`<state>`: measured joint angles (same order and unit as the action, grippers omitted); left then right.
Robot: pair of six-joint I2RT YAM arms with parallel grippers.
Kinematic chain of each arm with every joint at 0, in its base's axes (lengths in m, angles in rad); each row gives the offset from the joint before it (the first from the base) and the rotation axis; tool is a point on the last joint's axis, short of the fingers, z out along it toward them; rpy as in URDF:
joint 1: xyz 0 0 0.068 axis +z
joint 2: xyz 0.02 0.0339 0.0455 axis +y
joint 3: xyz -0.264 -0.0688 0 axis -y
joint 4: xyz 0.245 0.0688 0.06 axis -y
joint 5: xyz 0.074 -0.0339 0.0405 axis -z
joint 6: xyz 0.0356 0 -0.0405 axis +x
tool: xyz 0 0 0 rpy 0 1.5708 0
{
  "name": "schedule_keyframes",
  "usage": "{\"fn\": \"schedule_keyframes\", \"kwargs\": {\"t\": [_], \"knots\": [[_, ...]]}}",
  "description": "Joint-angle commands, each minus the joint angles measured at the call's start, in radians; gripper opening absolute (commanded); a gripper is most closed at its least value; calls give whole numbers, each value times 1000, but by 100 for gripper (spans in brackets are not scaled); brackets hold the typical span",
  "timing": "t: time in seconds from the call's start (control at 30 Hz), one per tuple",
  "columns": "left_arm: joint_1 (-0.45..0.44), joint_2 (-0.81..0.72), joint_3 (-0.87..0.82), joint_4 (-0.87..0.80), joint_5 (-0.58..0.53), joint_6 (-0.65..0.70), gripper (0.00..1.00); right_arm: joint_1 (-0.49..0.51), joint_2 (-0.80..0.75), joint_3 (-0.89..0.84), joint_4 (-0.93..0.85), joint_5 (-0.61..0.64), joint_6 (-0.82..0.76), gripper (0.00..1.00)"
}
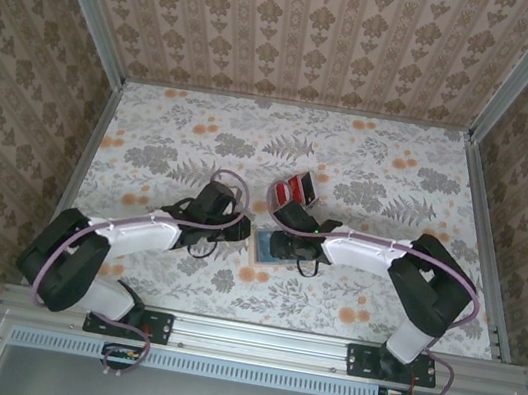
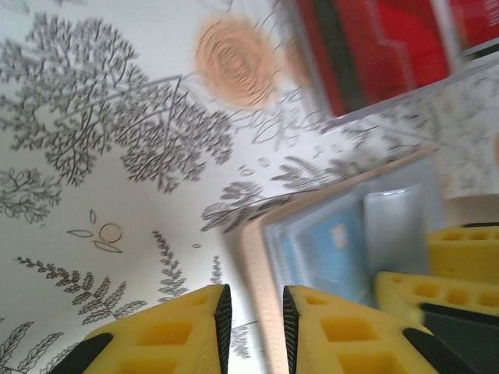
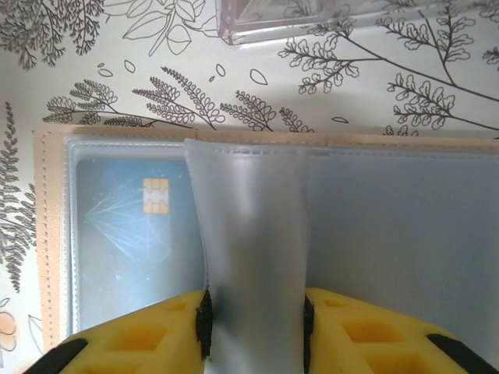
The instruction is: Put the credit cards into the card holder
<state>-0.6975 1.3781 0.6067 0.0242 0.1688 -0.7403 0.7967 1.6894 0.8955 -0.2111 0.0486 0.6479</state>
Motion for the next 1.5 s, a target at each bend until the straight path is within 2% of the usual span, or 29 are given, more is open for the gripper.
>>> {"fn": "schedule_keyframes", "kwargs": {"t": [0.0,0.13,0.27,0.57,0.7,0.9,1.13,1.47], "knots": [[9,-21,45,-31,32,22,27,-34,-29,-65,103,-105,54,37],[6,14,62,28,110,-18,24,-63,-49,-116,180,-158,83,37],[-5,66,74,107,178,-65,13,-79,-62,-143,211,-178,98,37],[-39,186,100,202,250,-141,10,-91,-73,-165,233,-176,109,37],[-34,260,116,194,304,-135,9,-92,-75,-162,221,-152,107,37],[-27,322,92,164,293,-116,7,-91,-101,-164,185,-101,93,40],[-17,332,67,140,256,-100,6,-114,-227,-192,68,27,61,43],[-16,328,73,133,256,-86,6,-175,-373,-238,-54,96,25,48]]}}
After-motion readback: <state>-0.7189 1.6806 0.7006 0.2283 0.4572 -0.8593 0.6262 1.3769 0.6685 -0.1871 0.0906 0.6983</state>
